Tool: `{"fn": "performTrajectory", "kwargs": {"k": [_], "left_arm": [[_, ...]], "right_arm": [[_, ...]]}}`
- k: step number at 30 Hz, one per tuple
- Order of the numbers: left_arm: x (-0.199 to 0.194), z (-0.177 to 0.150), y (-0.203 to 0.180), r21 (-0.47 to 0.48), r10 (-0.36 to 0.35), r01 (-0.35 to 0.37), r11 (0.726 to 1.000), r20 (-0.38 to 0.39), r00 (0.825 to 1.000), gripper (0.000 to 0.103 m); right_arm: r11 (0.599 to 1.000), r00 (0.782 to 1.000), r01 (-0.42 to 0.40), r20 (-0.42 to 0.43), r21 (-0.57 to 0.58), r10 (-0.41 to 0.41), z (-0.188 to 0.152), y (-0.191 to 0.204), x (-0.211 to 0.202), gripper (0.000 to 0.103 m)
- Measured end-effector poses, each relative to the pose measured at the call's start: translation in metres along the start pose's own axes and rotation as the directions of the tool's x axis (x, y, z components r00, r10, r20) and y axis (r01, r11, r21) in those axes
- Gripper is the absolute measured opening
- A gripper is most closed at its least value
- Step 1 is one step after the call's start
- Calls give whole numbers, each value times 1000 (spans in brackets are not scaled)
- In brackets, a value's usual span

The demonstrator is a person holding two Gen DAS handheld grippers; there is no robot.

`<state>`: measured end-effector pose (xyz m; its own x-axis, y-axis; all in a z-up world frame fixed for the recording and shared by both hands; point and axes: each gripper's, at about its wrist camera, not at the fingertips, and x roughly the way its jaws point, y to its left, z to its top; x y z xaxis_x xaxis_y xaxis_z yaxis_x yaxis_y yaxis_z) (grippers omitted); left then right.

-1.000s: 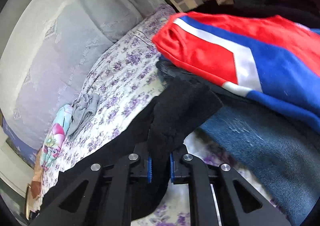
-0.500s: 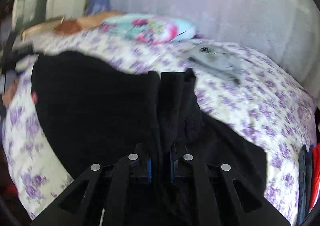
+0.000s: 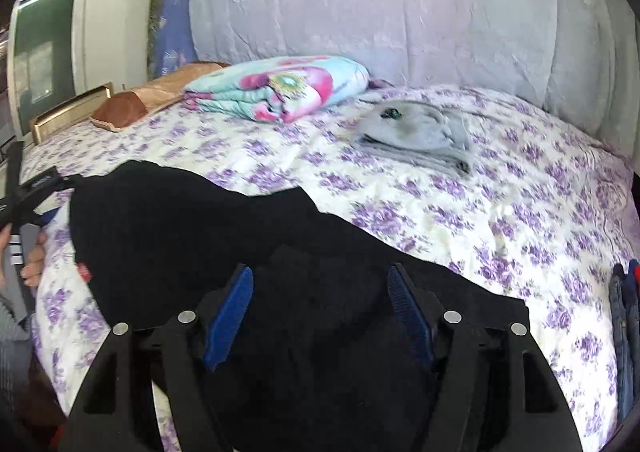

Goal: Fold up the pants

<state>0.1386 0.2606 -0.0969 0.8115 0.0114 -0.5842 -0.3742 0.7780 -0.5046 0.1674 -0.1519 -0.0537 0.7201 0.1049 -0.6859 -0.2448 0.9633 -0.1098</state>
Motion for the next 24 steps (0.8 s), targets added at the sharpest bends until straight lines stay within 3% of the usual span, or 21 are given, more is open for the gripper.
{"fn": "performTrajectory", "kwargs": {"k": [2,4,10,13,18,21,24], "left_arm": [[1,0,-1,4,4,-4,1000,-5,1000,98],[3,1,-2,13,8,-8,1000,-16,1000,98],[1,3,-6,22,-27,29,999,-86,996,98],[0,4,-12,12,-69,72,997,-143,987,98],[9,6,-21,-43,-94,87,995,-204,974,98],[10,3,-28,-60,-110,99,993,-231,967,98],[5,-2,-35,-91,-124,105,990,-248,961,97]], "right_arm": [[999,993,-27,-118,-20,24,-14,2,32,74],[997,992,-54,-113,47,59,-15,-9,29,80],[969,981,-192,27,158,190,-26,-38,-4,83],[972,983,-154,125,175,133,-31,-63,-32,92],[961,984,-56,176,270,8,-43,-118,-54,95],[919,985,-48,172,391,-22,-58,-155,-53,96],[848,984,-119,176,517,31,-79,-182,-44,96]]}}
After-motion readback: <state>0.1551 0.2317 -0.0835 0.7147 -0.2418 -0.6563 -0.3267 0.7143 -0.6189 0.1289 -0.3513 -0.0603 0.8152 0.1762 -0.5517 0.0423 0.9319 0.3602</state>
